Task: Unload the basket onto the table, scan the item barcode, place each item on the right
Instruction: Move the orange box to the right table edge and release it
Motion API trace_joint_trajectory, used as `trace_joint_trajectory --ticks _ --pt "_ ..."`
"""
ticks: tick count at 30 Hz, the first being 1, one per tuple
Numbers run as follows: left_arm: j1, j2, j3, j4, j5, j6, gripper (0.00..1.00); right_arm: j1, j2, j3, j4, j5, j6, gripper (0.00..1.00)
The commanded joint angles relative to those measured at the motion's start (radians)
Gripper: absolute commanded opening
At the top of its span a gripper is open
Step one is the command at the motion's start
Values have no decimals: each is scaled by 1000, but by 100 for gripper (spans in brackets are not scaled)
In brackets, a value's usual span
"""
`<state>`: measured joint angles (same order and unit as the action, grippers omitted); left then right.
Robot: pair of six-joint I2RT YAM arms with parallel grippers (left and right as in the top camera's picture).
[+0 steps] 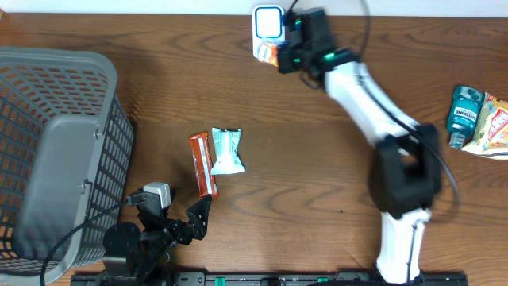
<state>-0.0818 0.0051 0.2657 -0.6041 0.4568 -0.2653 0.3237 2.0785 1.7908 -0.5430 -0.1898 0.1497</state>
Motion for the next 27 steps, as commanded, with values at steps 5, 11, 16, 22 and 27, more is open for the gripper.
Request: trace_joint_trajectory --ticks 5,11,16,22,27 --pt "3 -1 3 1 -5 -1 98 -190 -242 22 -581 -393 -201 1" --pt "3 -1 3 1 -5 -1 98 -321 -244 21 -803 -473 -367 1" --pt "3 -1 3 1 -5 -1 98 -378 -244 21 -800 -429 -368 1" --pt "3 -1 3 1 -5 -1 98 -417 -243 -27 -625 251 -138 1" --pt "3 -1 3 1 -5 -1 98 -472 -243 -118 -576 760 248 1"
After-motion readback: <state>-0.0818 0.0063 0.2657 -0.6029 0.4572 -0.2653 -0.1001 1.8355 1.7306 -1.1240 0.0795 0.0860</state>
